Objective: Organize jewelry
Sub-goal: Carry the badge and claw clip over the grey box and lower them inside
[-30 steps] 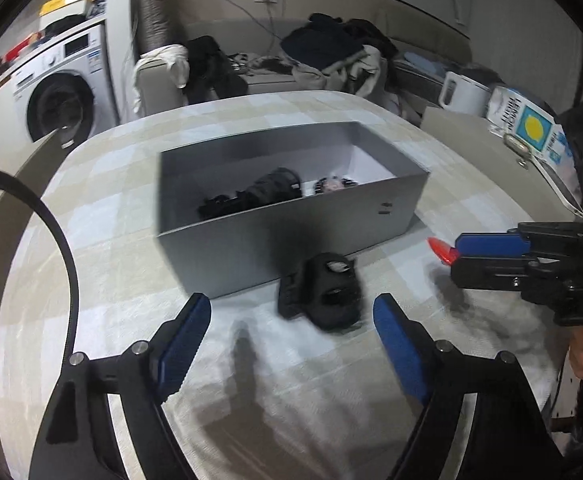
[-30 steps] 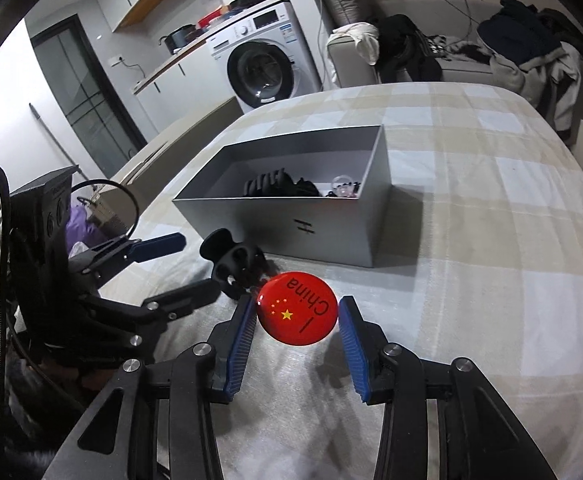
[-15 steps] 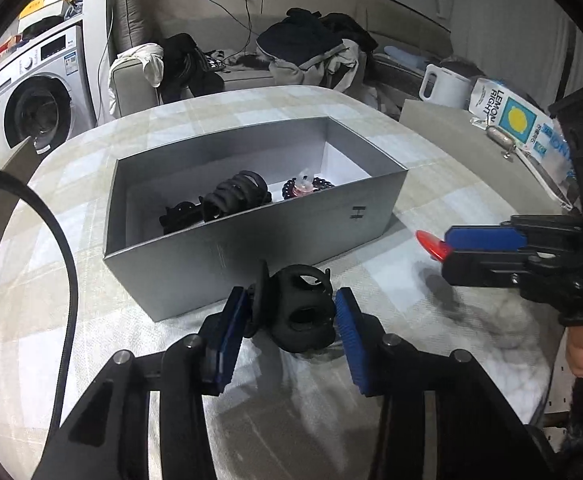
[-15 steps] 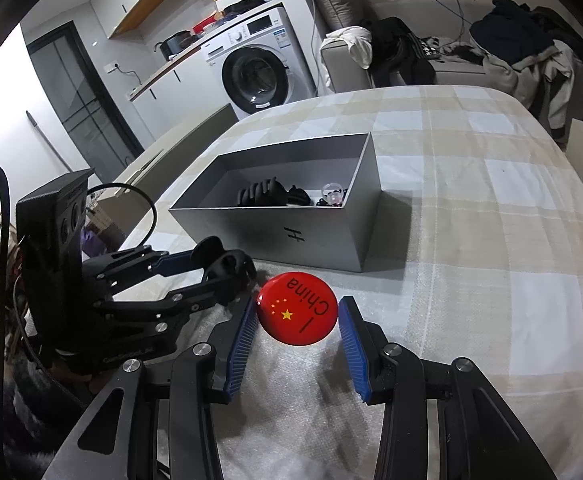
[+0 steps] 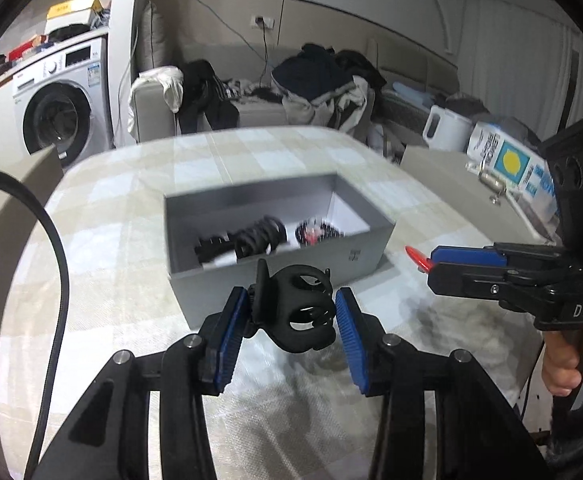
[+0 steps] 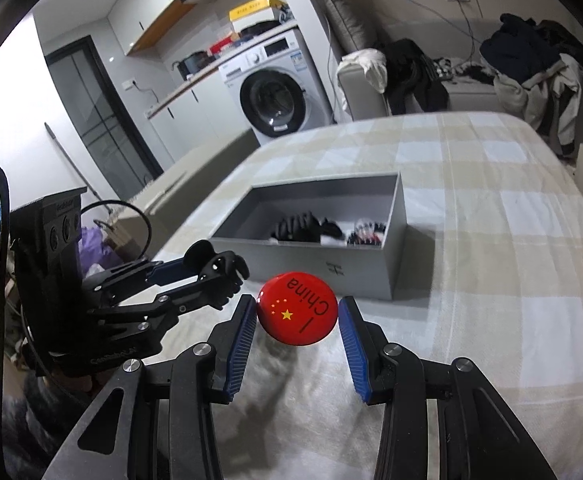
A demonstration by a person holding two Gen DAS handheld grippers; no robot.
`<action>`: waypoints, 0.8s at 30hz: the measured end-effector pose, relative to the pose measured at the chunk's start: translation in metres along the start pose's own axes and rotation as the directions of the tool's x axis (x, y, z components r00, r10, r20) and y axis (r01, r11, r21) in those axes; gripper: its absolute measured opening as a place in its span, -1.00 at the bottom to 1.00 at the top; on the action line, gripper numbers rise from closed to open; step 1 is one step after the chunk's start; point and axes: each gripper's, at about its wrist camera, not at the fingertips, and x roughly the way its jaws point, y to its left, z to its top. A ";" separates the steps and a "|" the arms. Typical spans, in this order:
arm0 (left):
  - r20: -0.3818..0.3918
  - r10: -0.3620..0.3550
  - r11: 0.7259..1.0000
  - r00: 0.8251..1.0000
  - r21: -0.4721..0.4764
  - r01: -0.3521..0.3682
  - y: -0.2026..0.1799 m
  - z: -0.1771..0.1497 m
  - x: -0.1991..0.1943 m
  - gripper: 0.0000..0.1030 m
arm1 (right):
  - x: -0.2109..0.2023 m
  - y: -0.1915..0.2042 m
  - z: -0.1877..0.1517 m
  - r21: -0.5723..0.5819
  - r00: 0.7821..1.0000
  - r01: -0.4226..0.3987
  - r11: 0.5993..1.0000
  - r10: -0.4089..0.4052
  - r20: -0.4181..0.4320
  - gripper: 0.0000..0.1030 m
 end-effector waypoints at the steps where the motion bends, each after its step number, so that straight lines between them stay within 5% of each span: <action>1: 0.014 0.000 1.000 1.000 -0.003 0.000 0.000 0.003 -0.004 -0.24 | -0.002 0.001 0.002 -0.001 1.000 0.001 1.000 -0.001 0.008 -0.20; 24: 0.141 0.040 0.998 0.989 -0.051 -0.033 0.024 0.045 -0.010 -0.24 | -0.016 -0.004 0.053 0.017 0.992 -0.024 1.000 0.022 0.126 -0.20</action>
